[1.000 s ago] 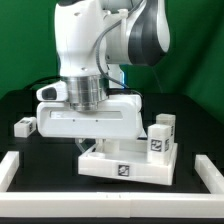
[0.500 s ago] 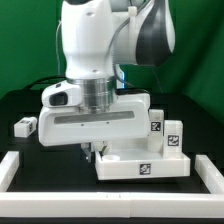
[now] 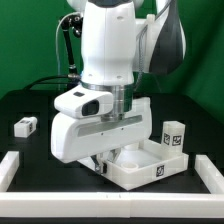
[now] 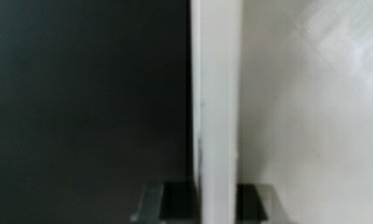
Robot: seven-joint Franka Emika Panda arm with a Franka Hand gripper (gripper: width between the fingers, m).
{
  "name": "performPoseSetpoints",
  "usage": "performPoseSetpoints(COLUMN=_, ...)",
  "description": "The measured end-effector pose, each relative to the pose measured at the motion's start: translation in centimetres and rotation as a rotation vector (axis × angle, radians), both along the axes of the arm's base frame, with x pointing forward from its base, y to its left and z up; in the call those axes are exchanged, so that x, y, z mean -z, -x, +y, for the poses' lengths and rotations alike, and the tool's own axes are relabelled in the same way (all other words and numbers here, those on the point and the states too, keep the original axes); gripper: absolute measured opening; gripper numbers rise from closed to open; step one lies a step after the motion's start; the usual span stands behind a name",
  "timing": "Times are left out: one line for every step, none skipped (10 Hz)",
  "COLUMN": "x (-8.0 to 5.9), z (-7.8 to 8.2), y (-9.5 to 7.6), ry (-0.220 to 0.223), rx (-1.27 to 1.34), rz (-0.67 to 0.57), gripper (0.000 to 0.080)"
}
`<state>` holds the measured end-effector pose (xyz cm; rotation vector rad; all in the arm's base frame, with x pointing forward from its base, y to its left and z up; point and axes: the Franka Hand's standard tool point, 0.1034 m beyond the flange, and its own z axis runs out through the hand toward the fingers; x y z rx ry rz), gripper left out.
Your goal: Assemble square table
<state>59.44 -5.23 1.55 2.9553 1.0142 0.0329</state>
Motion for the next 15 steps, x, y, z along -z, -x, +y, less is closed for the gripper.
performPoseSetpoints(x=-0.1, z=0.0, y=-0.2, ry=0.016, rx=-0.094, rz=-0.002, gripper=0.0061)
performPoseSetpoints(x=-0.5, z=0.7, y=-1.2, ry=0.051, rx=-0.253, rz=-0.035, gripper=0.0061)
performPoseSetpoints(x=-0.8, z=2.4, y=-2.4, ry=0.078, rx=-0.415, rz=-0.040, gripper=0.0061)
performPoseSetpoints(x=-0.9, z=4.5, y=-4.0, ry=0.090, rx=-0.506, rz=-0.041, gripper=0.0061)
performPoseSetpoints(x=-1.1, z=6.2, y=-5.2, ry=0.094, rx=-0.551, rz=-0.059, gripper=0.0061)
performPoseSetpoints(x=-1.2, z=6.0, y=-5.4, ry=0.100, rx=-0.581, rz=-0.085, gripper=0.0061)
performPoseSetpoints(x=-1.1, z=5.7, y=-5.3, ry=0.105, rx=-0.606, rz=-0.077, gripper=0.0061)
performPoseSetpoints(x=-1.1, z=5.7, y=-5.3, ry=0.106, rx=-0.608, rz=-0.077, gripper=0.0061)
performPoseSetpoints(x=-1.1, z=5.7, y=-5.3, ry=0.106, rx=-0.604, rz=-0.077, gripper=0.0061)
performPoseSetpoints(x=-1.2, z=5.9, y=-5.5, ry=0.110, rx=-0.643, rz=-0.083, gripper=0.0061)
performPoseSetpoints(x=-1.5, z=6.7, y=-6.2, ry=0.111, rx=-0.734, rz=-0.109, gripper=0.0061)
performPoseSetpoints(x=-1.7, z=8.4, y=-7.0, ry=0.107, rx=-0.775, rz=-0.127, gripper=0.0061)
performPoseSetpoints(x=-1.8, z=10.6, y=-8.0, ry=0.115, rx=-0.832, rz=-0.147, gripper=0.0061)
performPoseSetpoints(x=-1.8, z=11.3, y=-8.2, ry=0.128, rx=-0.861, rz=-0.155, gripper=0.0061)
performPoseSetpoints(x=-1.8, z=10.8, y=-8.3, ry=0.128, rx=-0.848, rz=-0.154, gripper=0.0061)
